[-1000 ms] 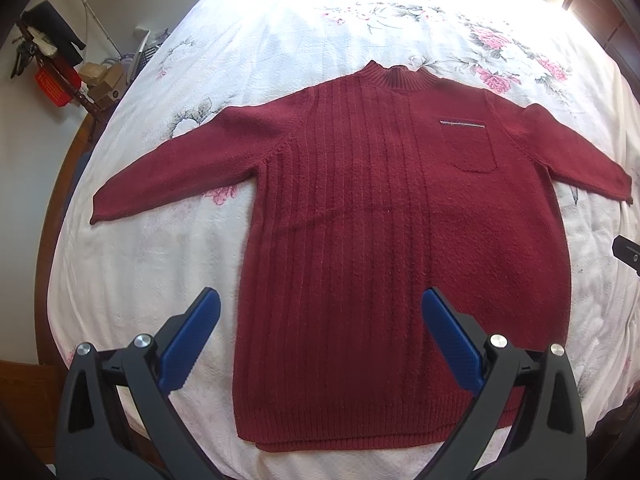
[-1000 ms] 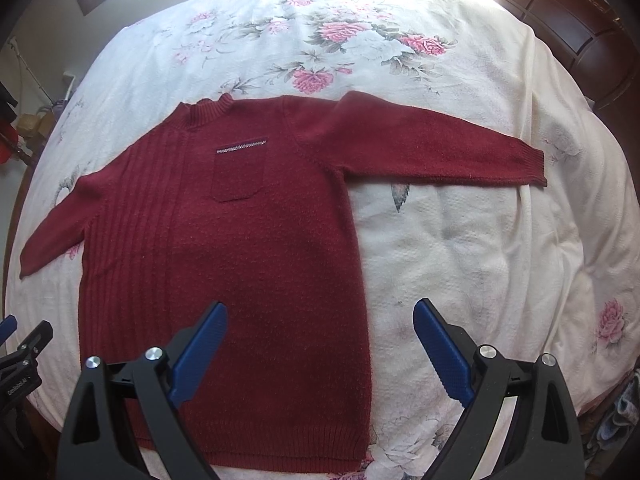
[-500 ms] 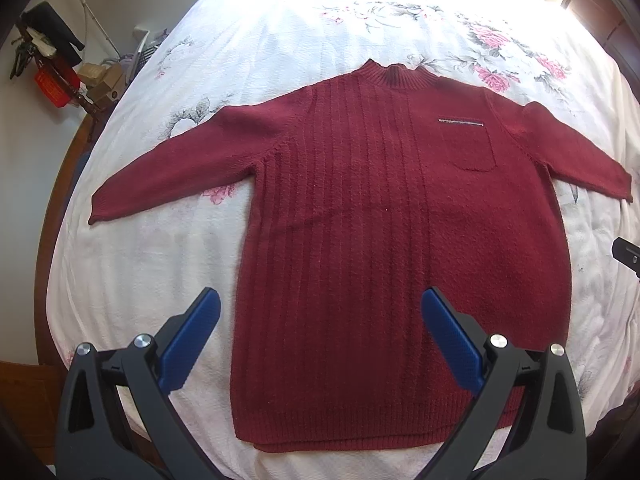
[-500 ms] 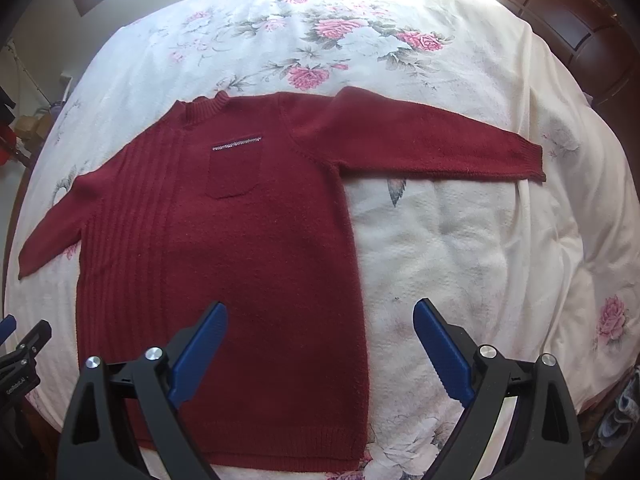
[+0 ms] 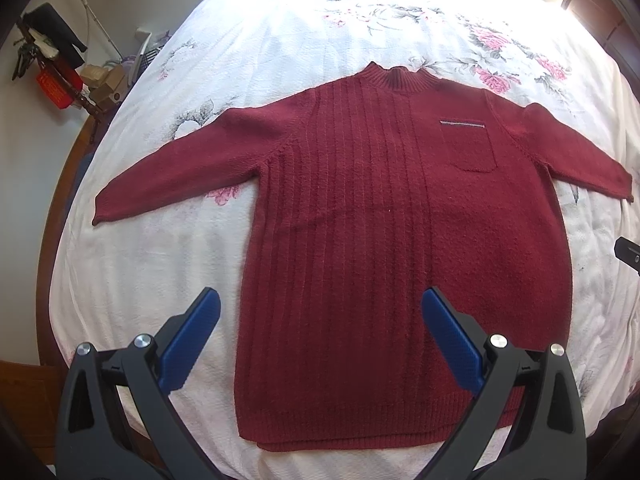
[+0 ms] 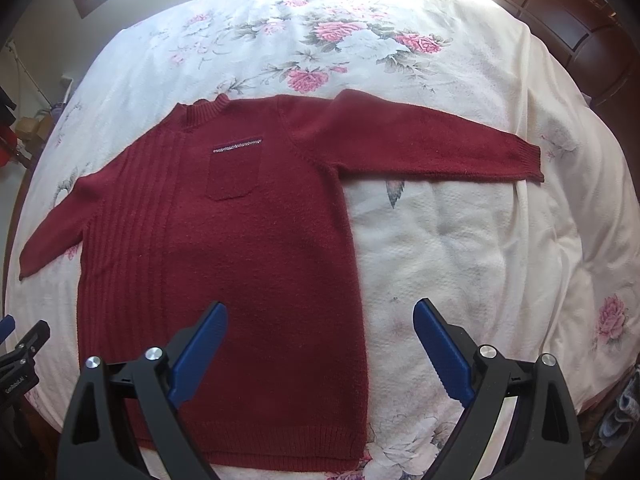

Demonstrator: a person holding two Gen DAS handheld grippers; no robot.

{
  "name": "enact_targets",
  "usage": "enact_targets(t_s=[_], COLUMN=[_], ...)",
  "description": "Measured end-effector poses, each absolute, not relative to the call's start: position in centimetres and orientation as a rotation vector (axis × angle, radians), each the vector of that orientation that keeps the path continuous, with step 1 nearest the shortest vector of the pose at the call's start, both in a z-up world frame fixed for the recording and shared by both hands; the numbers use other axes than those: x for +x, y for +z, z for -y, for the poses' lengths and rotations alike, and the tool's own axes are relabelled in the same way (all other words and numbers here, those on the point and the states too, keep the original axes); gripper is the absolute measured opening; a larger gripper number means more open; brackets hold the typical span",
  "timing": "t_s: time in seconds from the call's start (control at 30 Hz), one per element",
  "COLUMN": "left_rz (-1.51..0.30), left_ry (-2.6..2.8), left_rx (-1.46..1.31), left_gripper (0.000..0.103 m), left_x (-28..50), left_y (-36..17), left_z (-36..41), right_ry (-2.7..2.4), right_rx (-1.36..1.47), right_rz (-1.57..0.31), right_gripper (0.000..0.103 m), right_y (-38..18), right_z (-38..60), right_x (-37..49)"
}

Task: Fold small clothes

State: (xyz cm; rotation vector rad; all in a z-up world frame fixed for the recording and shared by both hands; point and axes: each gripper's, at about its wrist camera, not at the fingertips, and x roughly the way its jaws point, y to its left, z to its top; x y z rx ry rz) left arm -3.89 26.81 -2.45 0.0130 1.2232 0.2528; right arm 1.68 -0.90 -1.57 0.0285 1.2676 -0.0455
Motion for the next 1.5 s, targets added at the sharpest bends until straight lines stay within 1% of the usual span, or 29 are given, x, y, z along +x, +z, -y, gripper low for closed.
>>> enact_targets(t_s=[0.6, 0.87, 1.03, 1.17, 1.37, 1.5], left_rz=[-1.208, -1.179, -1.17, -1.135, -1.091, -1.08], left_ry=[0.238, 0.179, 0.106, 0.108, 0.109, 0.1], left_rx=[0.031, -0.001, -0.097, -0.062, -0.03, 0.003], left_gripper=[0.1, 0.1, 0.1, 0.1, 0.1, 0.1], left_x=[-3.3, -1.0, 3.3, 7.9, 14.7, 17.9], left_y=[-2.4, -3.3, -4.2, -4.7, -5.5, -6.4], left_z=[-25.8, -24.0, -21.5, -18.1, -13.1, -10.3], right_ry=[-0.048, -0.056, -0.144, -0.267, -0.354, -0.369], right_rx=[0.045, 0.022, 0.08, 0.122, 0.189, 0.287], right_rz=[-1.267, -1.225, -1.179, -1.165, -1.27, -1.326], right_gripper=[0.095, 0.094, 0.095, 0.097, 0.097, 0.093], right_y=[-1.8, -2.1, -2.9, -3.9, -8.8, -11.7], right_z=[1.8, 4.4, 13.4, 22.9, 34.9, 39.7], right_x=[1.8, 3.1, 6.8, 11.1, 17.2, 19.1])
